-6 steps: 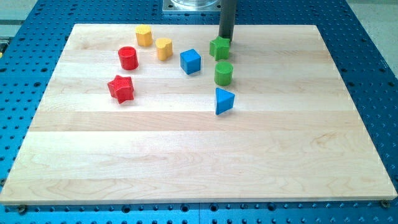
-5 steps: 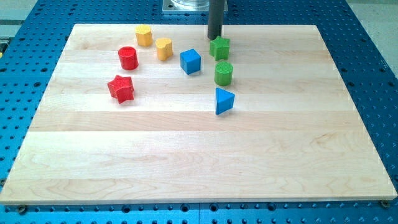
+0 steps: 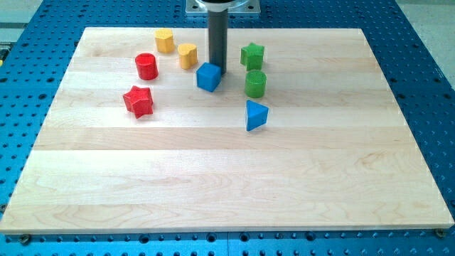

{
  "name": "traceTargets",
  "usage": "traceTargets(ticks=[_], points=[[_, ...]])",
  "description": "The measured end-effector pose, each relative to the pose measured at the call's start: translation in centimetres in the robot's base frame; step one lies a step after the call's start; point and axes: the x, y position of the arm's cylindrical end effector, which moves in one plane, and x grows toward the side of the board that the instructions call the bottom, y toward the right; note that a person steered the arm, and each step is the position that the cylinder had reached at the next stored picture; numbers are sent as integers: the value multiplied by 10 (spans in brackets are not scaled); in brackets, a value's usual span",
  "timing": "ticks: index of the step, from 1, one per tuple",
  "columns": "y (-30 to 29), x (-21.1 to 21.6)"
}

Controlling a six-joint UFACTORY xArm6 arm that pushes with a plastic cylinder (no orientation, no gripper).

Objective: Make a diagonal line with yellow blocks and cube

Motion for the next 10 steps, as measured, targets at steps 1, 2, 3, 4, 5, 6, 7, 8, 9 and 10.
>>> traceTargets(ticks=[1, 2, 3, 4, 5, 6, 7, 8, 9, 10], points=[[-4, 2], [-4, -45], [-33, -70], [-58, -70], [-54, -57], [-43, -61], [-53, -78], [-98, -79], [-98, -71], [-106, -49]])
